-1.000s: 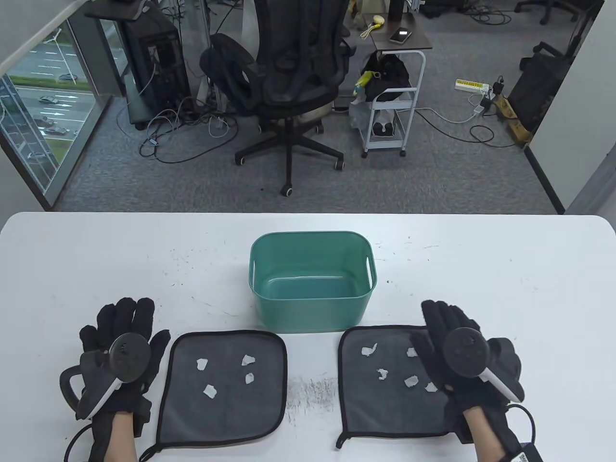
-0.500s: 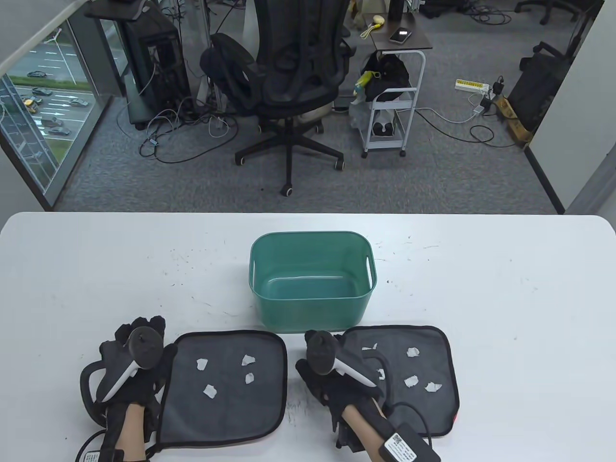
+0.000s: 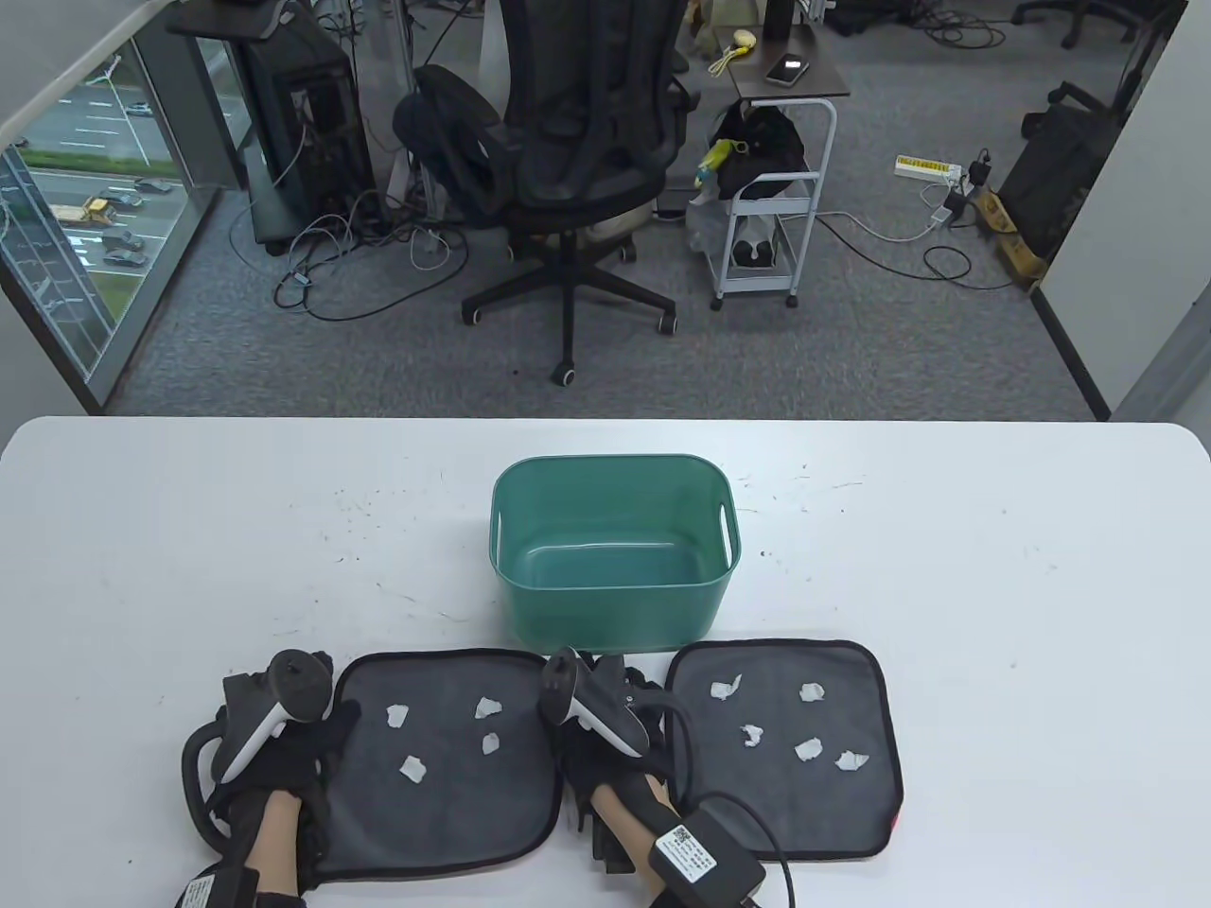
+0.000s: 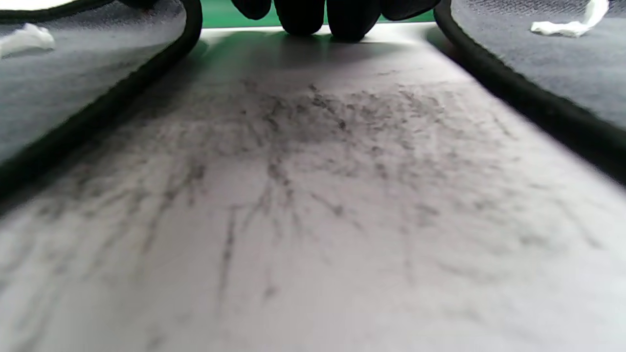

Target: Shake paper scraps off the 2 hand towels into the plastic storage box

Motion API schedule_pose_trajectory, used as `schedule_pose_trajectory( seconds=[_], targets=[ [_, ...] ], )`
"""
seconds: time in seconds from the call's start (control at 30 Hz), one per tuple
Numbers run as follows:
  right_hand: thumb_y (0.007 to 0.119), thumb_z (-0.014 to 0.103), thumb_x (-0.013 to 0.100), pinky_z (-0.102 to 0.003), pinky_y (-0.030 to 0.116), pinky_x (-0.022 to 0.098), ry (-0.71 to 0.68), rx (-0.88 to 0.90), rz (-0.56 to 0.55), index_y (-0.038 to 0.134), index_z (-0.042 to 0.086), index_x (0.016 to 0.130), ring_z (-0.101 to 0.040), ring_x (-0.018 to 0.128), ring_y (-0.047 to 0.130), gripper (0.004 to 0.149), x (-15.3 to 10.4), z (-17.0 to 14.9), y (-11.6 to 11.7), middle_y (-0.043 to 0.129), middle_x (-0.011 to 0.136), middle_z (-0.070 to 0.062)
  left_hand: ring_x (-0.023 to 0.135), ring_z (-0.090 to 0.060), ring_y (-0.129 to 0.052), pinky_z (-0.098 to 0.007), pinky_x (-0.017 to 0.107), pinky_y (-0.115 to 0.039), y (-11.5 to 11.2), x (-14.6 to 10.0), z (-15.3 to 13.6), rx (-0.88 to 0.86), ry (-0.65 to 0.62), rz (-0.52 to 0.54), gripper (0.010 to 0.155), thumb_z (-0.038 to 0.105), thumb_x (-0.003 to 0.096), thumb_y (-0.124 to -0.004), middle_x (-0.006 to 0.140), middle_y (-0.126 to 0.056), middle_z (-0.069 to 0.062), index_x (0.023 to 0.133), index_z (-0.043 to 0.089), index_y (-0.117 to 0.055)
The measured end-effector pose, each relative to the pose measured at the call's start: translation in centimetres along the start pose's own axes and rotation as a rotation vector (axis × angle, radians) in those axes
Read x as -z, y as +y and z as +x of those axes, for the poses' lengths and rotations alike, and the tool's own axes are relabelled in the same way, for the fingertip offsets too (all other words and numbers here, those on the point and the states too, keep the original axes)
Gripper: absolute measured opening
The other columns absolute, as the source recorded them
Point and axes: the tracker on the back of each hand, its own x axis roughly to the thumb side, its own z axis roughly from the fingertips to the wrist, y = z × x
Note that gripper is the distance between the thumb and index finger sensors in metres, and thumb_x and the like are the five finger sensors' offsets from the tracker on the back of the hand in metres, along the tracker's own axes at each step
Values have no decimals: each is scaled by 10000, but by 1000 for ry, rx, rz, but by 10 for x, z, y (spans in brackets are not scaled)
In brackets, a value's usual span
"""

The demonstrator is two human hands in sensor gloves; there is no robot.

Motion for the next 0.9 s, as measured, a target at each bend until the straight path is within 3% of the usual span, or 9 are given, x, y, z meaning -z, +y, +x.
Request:
schedule_pose_trajectory(
  seconds=[0.27, 0.43, 0.6, 0.7, 0.9],
  targets=[
    [670, 586, 513, -595, 532, 713, 45, -101, -30, 566, 235, 1068, -404, 944, 663, 664, 2, 11, 10, 575, 1103, -102, 1153, -459, -335, -698, 800, -346, -3, 0, 3, 29, -1, -18, 721, 571, 560, -639, 1270, -328, -142, 1185, 310, -394],
    [730, 517, 518, -611, 497, 723, 1, 16, -8, 597, 335, 1041, -417, 986, 611, 569, 4, 9, 10, 549, 1125, -92, 1152, -456, -336, -696, 799, -344, -3, -1, 6, -1, -32, -19, 656, 531, 570, -672, 1268, -347, -136, 1160, 353, -444],
    [802, 463, 501, -615, 486, 725, -10, 169, 22, 697, 376, 942, -415, 1002, 580, 462, 6, 3, 7, 573, 1116, -61, 1149, -435, -397, -679, 804, -382, -2, -2, 8, -56, -63, 18, 517, 490, 563, -726, 1257, -427, -107, 1053, 408, -584],
    [798, 440, 503, -615, 480, 724, -22, 268, 35, 719, 368, 895, -419, 1013, 539, 406, 6, 0, 7, 578, 1110, -52, 1139, -397, -500, -648, 812, -455, 4, -6, 10, -100, -82, 40, 453, 487, 555, -741, 1230, -549, -70, 994, 415, -660],
    [774, 423, 509, -606, 516, 712, -111, 410, 64, 698, 347, 903, -414, 1004, 592, 409, 3, -11, 0, 710, 1045, -45, 990, -263, -834, -530, 752, -693, 23, -13, 1, -248, -94, 52, 447, 487, 562, -736, 1039, -865, 20, 996, 402, -671]
  ],
)
